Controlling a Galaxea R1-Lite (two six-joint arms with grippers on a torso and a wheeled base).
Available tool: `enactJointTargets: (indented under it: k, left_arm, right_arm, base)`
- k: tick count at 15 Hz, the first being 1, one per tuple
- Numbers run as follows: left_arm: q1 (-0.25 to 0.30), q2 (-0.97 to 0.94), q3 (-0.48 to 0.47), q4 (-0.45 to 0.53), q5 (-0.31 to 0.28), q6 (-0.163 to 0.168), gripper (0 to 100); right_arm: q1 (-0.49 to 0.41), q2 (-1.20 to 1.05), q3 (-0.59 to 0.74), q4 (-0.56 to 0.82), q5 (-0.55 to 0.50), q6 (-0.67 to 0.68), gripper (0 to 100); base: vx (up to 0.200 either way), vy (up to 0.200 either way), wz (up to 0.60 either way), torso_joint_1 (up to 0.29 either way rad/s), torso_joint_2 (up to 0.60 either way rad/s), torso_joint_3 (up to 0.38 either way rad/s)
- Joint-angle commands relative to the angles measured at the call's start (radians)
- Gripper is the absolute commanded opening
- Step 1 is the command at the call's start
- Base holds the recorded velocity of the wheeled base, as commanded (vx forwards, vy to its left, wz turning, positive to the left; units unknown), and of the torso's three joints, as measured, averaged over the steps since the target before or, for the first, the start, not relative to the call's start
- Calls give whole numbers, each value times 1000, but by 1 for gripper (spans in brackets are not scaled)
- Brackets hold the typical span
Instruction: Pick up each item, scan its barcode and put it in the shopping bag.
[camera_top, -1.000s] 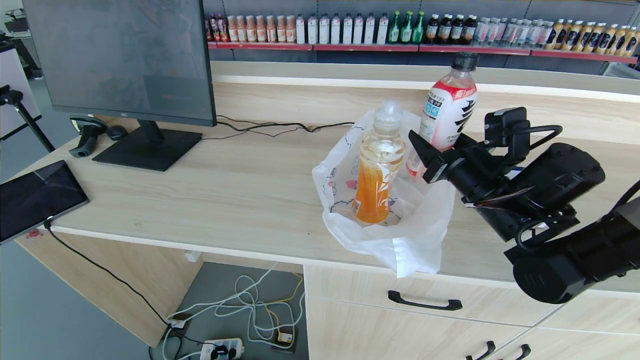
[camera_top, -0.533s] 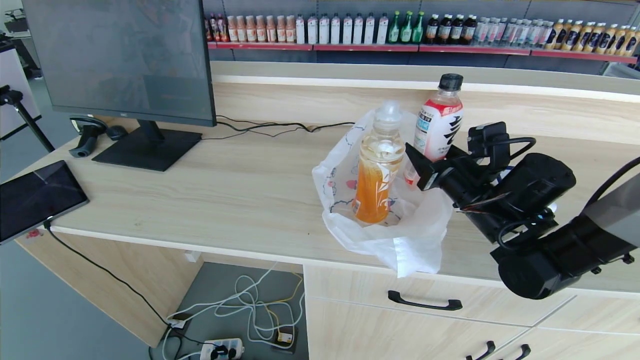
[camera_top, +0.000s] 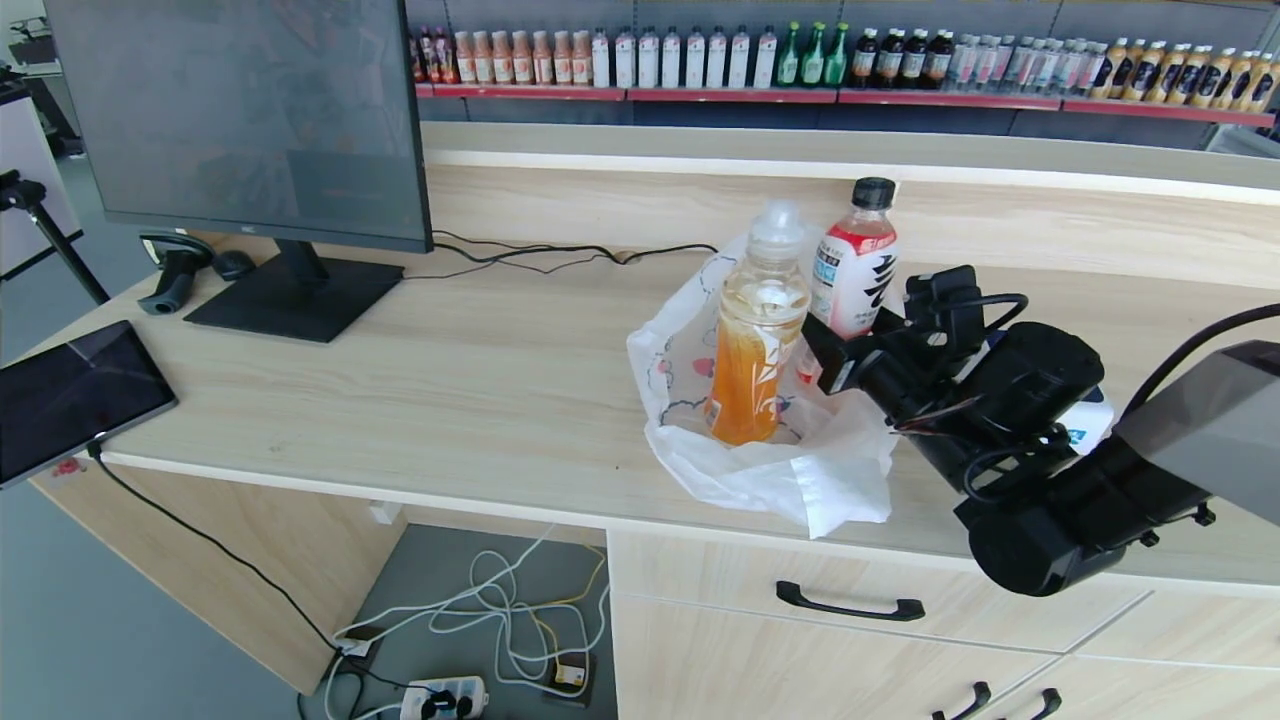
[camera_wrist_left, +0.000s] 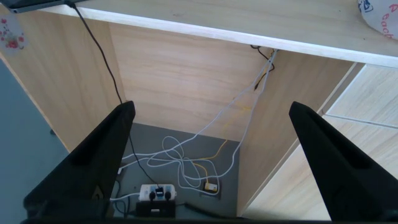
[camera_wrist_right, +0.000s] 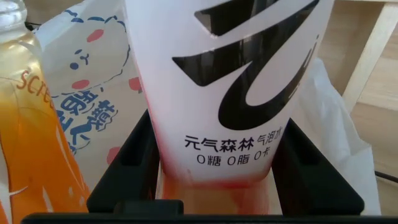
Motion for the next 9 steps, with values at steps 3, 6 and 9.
enactJointTargets:
  k: [3,6,9]
  left_arm:
    - [0,0,0,0,0,0,100]
    - [0,0,0,0,0,0,100]
    - [0,0,0,0,0,0,100]
  right_arm:
    - [1,31,-5,-1,0,0,0]
    - [10,43,-5,-1,0,0,0]
    - [21,46,-5,-1,0,0,0]
  base:
    - [0,0,0,0,0,0]
    - [0,0,0,0,0,0]
    - [0,0,0,0,0,0]
